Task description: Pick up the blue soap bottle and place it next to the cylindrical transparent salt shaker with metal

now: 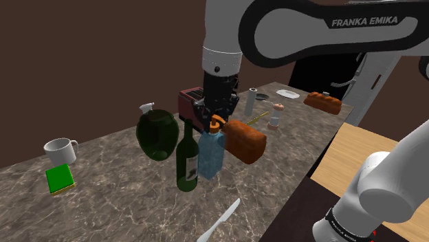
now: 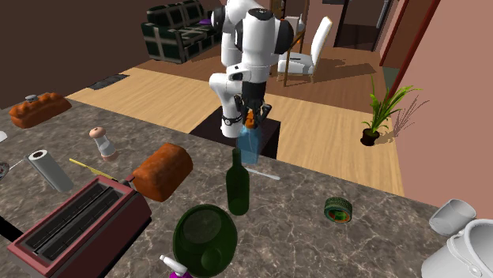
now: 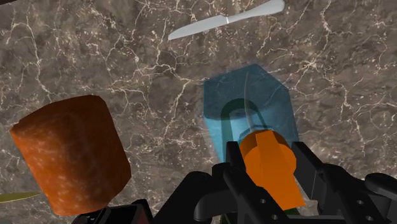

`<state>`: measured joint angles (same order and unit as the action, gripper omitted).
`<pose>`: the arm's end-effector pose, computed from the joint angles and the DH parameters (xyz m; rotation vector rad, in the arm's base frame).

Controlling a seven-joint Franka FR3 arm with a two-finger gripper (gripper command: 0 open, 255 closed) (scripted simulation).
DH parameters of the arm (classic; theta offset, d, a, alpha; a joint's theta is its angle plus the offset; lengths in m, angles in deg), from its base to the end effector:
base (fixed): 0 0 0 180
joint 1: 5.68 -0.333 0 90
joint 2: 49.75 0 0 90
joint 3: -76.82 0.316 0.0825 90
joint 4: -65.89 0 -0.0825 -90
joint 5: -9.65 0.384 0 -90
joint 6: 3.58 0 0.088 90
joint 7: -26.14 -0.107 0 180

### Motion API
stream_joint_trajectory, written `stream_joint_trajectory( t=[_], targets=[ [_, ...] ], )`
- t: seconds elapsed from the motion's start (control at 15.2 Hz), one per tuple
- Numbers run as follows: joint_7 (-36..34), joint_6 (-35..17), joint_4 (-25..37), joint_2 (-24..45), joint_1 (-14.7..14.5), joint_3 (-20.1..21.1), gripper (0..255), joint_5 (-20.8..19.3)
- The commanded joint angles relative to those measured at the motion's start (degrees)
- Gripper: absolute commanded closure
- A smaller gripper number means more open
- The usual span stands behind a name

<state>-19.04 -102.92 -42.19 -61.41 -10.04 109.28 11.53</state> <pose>0.3927 0.3252 0.5784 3.0855 -0.2462 0.1006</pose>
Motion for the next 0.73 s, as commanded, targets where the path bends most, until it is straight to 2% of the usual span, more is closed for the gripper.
stream_joint_trajectory(
  t=[0.0, 0.66],
  targets=[
    [-0.09, 1.55, 1.75, 0.24, 0.03, 0.04, 255, -0.14],
    [-0.41, 9.45, 11.22, 2.07, 0.27, 0.23, 255, -1.10]
  ],
)
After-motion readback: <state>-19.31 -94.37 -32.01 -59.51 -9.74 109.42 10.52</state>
